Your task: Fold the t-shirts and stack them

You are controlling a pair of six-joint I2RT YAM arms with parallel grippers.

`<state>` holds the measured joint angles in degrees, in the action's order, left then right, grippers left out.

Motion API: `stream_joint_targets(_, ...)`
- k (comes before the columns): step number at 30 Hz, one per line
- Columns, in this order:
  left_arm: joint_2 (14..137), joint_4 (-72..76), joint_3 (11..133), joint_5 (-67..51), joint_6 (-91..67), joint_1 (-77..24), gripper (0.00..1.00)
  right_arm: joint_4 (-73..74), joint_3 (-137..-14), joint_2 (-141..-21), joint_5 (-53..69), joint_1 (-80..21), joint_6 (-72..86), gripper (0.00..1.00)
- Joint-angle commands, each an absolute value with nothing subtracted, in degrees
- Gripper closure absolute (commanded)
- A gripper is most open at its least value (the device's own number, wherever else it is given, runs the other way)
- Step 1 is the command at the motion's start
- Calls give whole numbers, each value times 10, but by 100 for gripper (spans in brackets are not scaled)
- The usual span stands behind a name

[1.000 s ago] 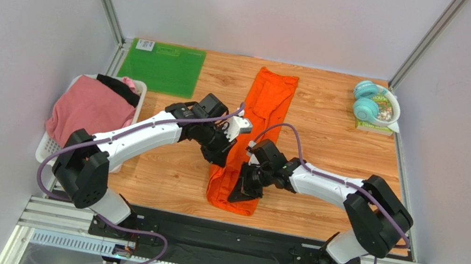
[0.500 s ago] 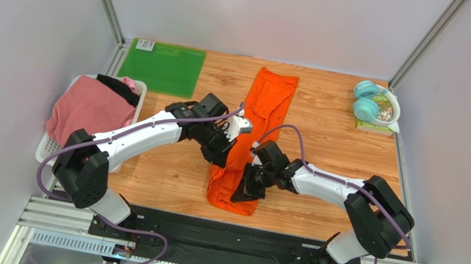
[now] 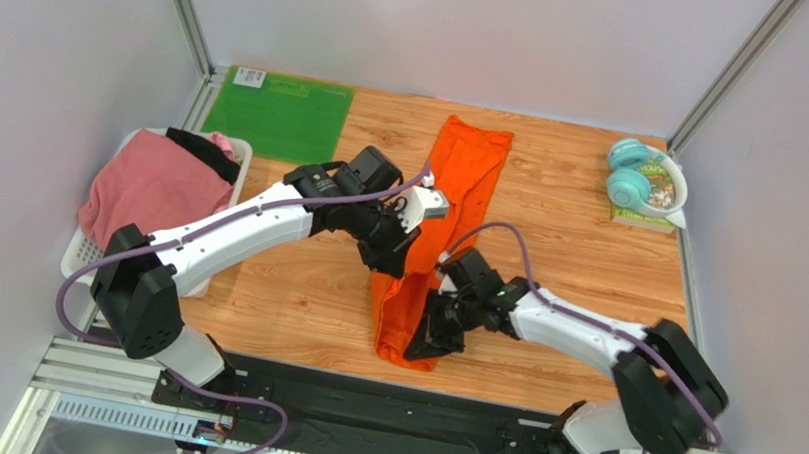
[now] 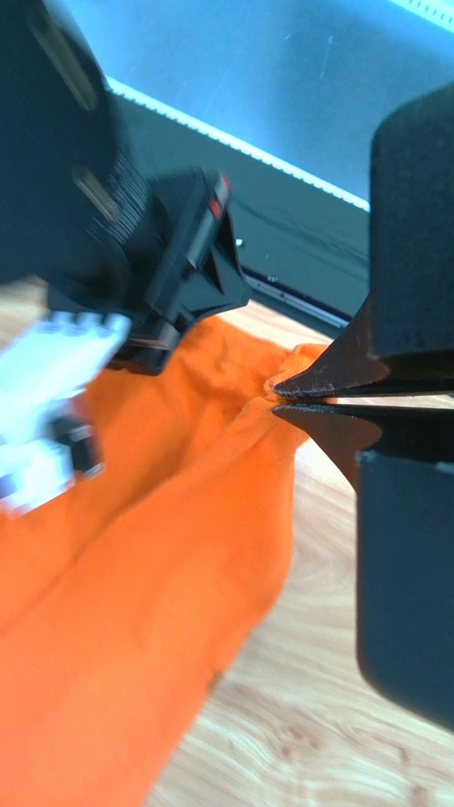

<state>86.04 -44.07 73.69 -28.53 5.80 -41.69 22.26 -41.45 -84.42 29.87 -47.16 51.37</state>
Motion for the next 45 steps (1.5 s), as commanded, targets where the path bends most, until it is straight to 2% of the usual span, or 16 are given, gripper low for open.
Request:
stream_joint_targets(1,858,-457,749,-308,54,-457,100,405,-503,-688,263,-393,452,100)
stream_joint_targets(3,862,-458,739,-309,54,-482,100,456,-527,-646,252,-299,421,100)
stream_joint_targets(5,874,-458,728,-311,56,-501,100,462,-533,-653,260,-213,389,100)
stream_joint_targets(9,903,-462,714,-317,68,-547,100,431,-586,-776,232,-157,345,100)
stream_joint_targets(11,920,-464,714,-318,70,-558,100,403,-622,-872,243,-144,347,100)
stream_joint_targets(17,971,-479,728,-327,78,-583,100,381,-840,-1111,286,-123,338,100)
stream_joint_targets(26,1005,-473,737,-330,83,-585,100,408,-1109,-1276,370,-102,378,100)
stream_joint_targets(33,1041,-463,756,-345,81,-595,100,413,-1253,-1404,414,-100,410,100)
stream_joint_targets(38,1050,-464,782,-337,83,-597,100,424,-1289,-1476,403,-98,408,100)
stream_joint_targets(45,1046,-477,823,-345,83,-597,100,418,-1296,-1507,392,-90,394,100)
